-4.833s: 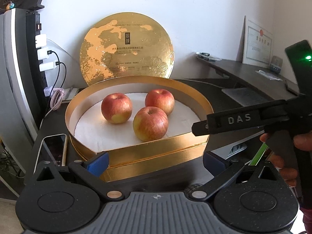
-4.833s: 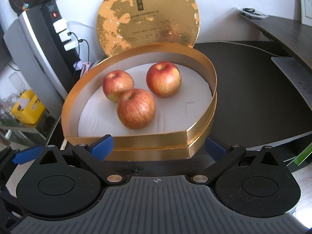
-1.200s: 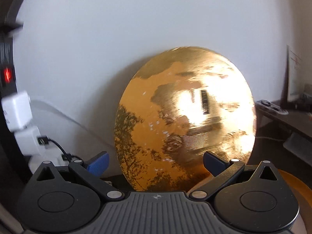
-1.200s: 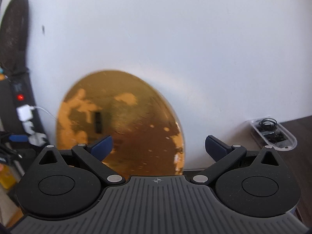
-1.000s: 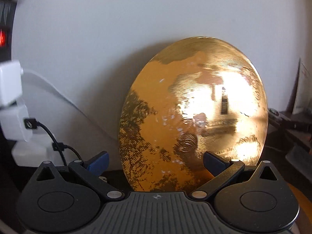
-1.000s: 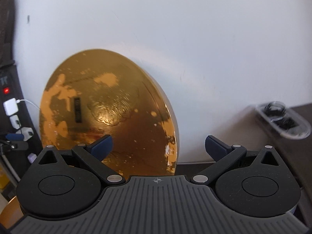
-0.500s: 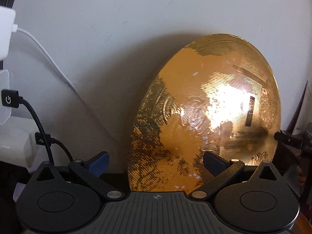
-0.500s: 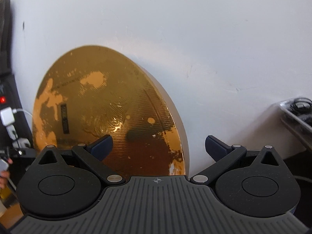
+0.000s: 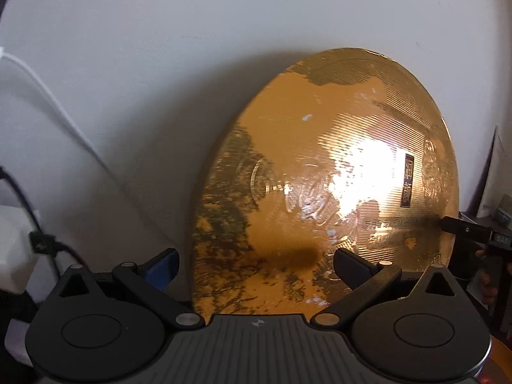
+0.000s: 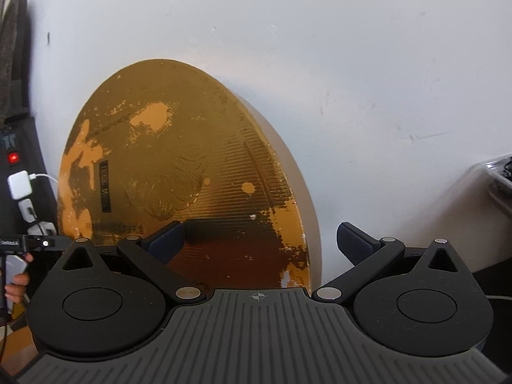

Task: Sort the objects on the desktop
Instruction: 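Bring both open tools onto the rim of the leaning gold lid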

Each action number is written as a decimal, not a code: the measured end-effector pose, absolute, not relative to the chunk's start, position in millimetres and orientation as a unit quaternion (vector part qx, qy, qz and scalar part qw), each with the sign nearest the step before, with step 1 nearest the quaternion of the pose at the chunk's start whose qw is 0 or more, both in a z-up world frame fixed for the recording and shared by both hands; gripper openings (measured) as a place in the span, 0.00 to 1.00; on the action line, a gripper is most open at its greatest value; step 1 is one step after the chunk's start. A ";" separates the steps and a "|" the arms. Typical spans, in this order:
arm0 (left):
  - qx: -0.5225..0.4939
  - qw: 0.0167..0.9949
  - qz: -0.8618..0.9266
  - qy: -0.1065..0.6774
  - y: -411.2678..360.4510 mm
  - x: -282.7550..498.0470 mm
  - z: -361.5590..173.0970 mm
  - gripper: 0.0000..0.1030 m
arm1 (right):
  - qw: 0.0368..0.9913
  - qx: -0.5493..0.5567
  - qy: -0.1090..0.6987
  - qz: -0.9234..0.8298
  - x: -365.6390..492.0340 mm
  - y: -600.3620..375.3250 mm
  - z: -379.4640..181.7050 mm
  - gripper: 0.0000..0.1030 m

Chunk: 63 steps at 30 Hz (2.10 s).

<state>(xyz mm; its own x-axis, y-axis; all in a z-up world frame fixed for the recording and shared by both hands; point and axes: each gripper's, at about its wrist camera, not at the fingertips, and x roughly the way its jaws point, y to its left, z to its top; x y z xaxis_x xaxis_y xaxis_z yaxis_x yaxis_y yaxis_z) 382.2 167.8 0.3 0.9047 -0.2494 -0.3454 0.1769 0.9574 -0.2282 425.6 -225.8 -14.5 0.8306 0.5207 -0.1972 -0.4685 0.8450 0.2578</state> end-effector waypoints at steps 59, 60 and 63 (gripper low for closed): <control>-0.112 0.986 -0.114 0.043 81.7 221.3 125.6 0.98 | 0.961 0.103 -0.042 0.254 244.6 -290.2 118.9 0.99; -0.119 0.985 -0.116 0.049 89.1 198.9 136.1 0.98 | 0.962 0.101 -0.034 0.250 232.8 -297.3 121.7 0.99; -0.136 0.981 -0.122 0.071 81.0 173.8 131.3 0.98 | 0.966 0.094 -0.010 0.239 202.3 -320.6 128.3 0.99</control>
<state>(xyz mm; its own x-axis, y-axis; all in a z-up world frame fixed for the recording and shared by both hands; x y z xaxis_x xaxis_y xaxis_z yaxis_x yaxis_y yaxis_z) 173.8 81.0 131.3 0.9601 -0.2584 -0.1065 0.2198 0.9334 -0.2836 202.3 -320.6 128.3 0.8853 0.4606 0.0645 -0.4644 0.8679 0.1763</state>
